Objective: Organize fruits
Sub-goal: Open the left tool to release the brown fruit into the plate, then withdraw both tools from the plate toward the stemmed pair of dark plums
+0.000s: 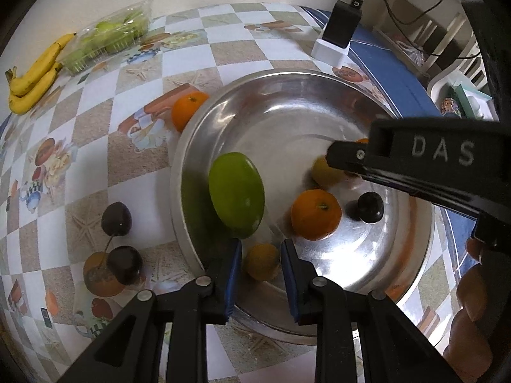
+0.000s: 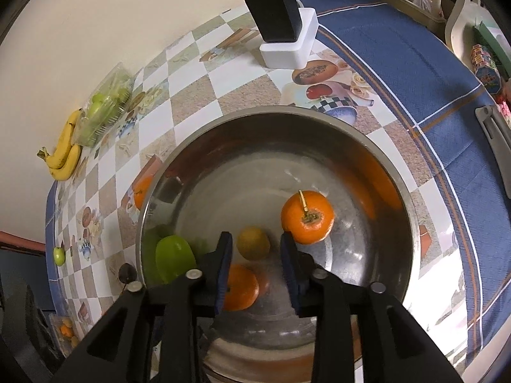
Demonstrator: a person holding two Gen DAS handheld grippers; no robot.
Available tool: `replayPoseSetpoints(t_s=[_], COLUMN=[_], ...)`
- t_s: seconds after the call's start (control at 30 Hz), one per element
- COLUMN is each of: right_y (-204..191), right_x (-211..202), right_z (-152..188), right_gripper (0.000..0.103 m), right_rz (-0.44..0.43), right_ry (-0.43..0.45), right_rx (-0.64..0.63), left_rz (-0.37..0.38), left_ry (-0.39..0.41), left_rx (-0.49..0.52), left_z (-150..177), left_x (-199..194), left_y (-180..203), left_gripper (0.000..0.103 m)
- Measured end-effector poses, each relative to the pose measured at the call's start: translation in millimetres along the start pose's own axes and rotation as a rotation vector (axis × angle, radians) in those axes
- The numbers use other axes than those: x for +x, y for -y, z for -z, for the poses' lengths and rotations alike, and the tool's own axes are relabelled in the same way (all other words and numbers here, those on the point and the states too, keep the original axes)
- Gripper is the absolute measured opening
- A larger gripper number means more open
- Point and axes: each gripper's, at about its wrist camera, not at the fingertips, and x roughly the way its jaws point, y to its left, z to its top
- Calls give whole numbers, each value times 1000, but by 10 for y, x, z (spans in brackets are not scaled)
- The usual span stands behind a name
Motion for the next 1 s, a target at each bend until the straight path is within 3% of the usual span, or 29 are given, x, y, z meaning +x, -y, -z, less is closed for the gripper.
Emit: replayPoseSetpoints(t_s=[0.37, 0.8, 1.0], right_y=[-70, -58, -128], right_x=[-328, -251, -216], right_z=[-43, -24, 4], right_gripper=[37, 37, 37], right_rz=[-27, 1, 13], right_ry=[109, 85, 78], right_rx=[-16, -24, -56], left_rz=[22, -83, -57], left_ry=[77, 123, 123], left_rx=[-66, -441, -585], left_z=[-53, -20, 73], left_x=[-246, -382, -419], left_y=[-129, -1087, -1475], left_gripper=[29, 29, 29])
